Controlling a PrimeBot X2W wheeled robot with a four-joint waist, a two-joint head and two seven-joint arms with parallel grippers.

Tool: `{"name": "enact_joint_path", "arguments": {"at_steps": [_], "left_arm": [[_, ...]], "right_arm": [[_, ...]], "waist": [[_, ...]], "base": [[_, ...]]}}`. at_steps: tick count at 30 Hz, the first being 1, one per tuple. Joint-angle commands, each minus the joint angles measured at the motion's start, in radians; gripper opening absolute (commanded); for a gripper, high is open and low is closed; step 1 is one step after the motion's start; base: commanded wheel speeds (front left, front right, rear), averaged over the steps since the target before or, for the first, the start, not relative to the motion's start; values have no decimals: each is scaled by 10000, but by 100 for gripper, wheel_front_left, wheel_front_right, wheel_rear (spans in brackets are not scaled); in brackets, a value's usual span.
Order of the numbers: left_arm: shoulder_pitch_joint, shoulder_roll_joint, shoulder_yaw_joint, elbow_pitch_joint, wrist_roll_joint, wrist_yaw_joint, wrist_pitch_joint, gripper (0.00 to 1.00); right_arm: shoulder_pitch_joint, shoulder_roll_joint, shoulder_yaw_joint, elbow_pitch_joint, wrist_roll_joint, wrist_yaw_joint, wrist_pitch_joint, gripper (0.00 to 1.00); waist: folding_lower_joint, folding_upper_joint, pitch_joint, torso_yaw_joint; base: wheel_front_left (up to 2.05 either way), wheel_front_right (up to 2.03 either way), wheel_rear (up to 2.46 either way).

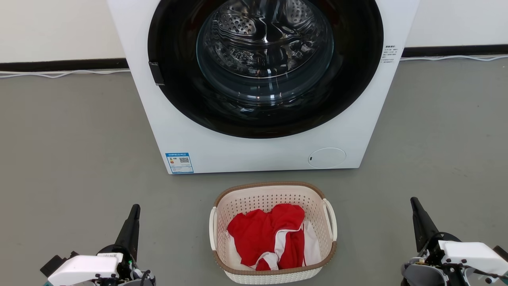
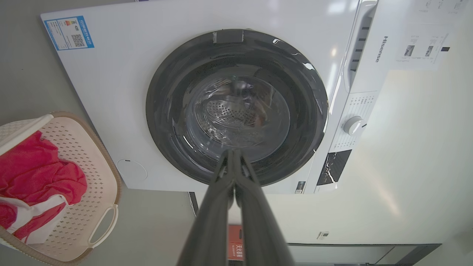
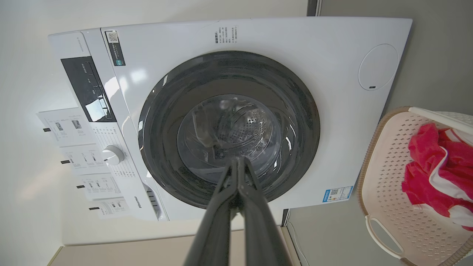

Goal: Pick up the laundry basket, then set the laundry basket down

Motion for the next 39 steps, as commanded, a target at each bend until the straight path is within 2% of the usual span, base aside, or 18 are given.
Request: {"name": "enact_joint_path", "arguments": {"at_steps": [1, 11, 12, 15, 20, 24, 31, 39], "left_arm": [[-559, 100, 297, -292, -33, -71, 60, 0], [-559, 100, 297, -292, -33, -71, 60, 0], [2, -2, -2, 9, 0, 0, 0, 100], [90, -33, -21, 159, 7, 3, -51, 100], [163, -27, -139, 74, 39, -1, -231, 100], [217, -22, -191, 42, 109, -3, -348, 100], [226, -16, -264, 73, 415, -1, -524, 100], [182, -7, -310, 132, 1114, 93, -759, 100]], "right_arm": [[-425, -112, 188, -297, 70, 73, 78, 0], [-425, -112, 188, -297, 70, 73, 78, 0], [1, 0, 2, 9, 0, 0, 0, 100], [97, 29, 35, 129, -12, -3, -36, 100], [169, 22, 150, -1, -153, 1, -216, 100], [218, 18, 210, -85, -358, 3, -333, 100], [242, 11, 259, -178, -900, 7, -509, 100], [209, -20, 280, -306, -2284, 12, -744, 100]], "waist": [[0, 0, 0, 0], [0, 0, 0, 0], [0, 0, 0, 0], [0, 0, 2, 0], [21, 0, -22, -1], [2, 0, -8, -5], [0, 0, -9, 0], [0, 0, -28, 14]], "base": [[0, 0, 0], [0, 0, 0], [0, 0, 0], [0, 0, 0], [0, 0, 0], [0, 0, 0], [0, 0, 0], [0, 0, 0]]}}
